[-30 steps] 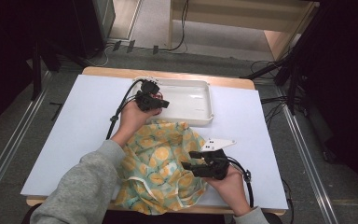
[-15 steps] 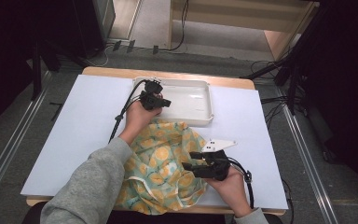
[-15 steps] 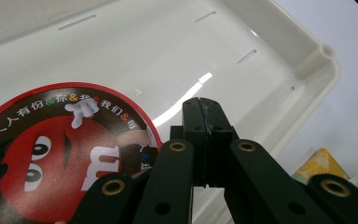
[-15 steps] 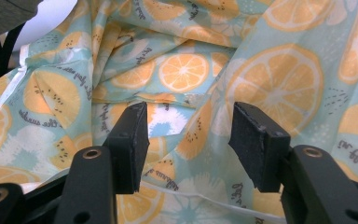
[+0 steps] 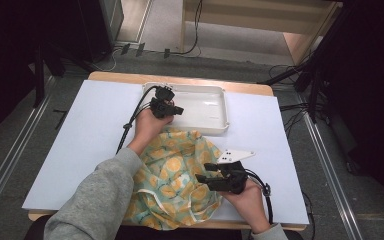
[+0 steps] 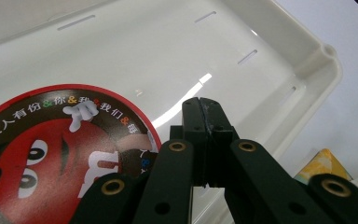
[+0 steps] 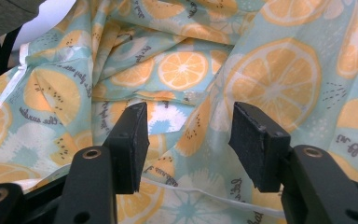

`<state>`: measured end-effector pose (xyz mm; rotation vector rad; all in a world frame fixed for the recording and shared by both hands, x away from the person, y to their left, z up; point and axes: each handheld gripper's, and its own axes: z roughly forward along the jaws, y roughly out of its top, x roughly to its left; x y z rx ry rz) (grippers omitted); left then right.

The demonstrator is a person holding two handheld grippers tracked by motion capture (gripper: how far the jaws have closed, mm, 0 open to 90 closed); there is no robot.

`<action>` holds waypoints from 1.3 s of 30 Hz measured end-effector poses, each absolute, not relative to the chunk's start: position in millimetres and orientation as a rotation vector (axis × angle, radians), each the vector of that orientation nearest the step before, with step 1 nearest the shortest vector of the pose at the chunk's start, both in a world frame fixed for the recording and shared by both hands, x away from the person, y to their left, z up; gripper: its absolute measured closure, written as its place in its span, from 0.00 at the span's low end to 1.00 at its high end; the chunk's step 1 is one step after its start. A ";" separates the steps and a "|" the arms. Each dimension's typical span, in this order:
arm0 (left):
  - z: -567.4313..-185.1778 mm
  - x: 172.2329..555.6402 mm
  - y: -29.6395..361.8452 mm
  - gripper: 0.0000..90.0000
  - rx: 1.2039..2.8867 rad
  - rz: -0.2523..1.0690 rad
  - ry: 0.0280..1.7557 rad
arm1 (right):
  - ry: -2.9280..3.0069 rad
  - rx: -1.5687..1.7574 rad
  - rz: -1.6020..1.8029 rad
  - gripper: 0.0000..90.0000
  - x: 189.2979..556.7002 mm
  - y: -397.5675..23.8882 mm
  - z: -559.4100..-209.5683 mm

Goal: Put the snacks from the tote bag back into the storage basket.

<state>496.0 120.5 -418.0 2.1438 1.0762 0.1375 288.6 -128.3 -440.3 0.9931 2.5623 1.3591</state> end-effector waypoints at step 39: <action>-416.6 484.3 135.9 1.00 2.154 0.158 1.076 | 2.563 0.998 1.357 0.54 288.9 -127.3 -440.4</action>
